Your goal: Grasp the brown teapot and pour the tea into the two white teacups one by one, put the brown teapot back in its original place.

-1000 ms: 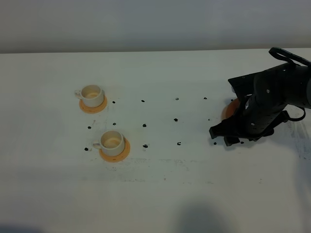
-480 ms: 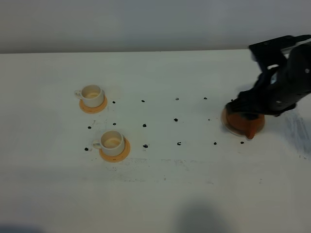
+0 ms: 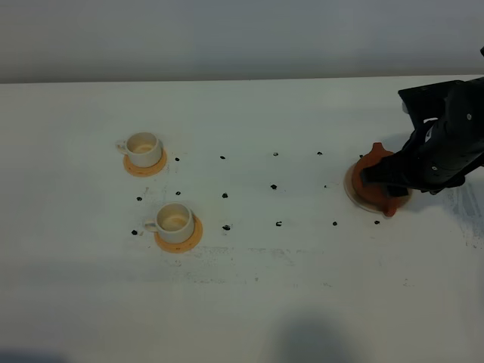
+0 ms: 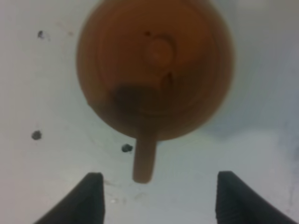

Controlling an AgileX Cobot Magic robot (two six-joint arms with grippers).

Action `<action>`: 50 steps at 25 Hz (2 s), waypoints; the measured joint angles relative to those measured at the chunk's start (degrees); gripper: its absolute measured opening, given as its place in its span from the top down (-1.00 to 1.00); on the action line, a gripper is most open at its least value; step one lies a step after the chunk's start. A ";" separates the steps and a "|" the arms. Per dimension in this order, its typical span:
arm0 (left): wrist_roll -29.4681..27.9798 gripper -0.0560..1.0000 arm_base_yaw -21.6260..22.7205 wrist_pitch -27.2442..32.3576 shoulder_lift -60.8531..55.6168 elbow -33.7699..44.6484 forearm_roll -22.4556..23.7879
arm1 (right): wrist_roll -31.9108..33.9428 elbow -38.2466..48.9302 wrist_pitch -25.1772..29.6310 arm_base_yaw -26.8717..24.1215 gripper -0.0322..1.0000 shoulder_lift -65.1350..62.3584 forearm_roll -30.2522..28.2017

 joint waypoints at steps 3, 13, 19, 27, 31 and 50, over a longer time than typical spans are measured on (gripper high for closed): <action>0.00 -0.23 0.00 0.00 0.00 0.00 0.00 | -0.45 0.00 -0.15 0.00 -0.04 0.87 0.63; 0.00 -0.23 0.00 0.00 0.00 0.00 0.00 | -0.64 -1.24 -1.80 0.00 -0.04 4.29 0.75; 0.00 -0.23 0.00 0.00 0.00 0.00 0.00 | -0.80 -1.72 -1.80 0.00 -0.04 5.70 0.75; 0.00 -0.23 0.00 0.00 0.00 0.00 0.00 | -0.94 -1.76 -2.04 -1.24 -0.04 5.70 0.82; 0.00 -0.23 0.00 0.00 0.00 0.00 0.00 | -0.94 -1.76 -2.34 -1.23 -0.04 5.70 0.82; 0.00 -0.23 0.00 0.00 0.00 0.00 0.00 | -0.94 -1.76 -3.51 -0.94 -0.04 5.70 1.90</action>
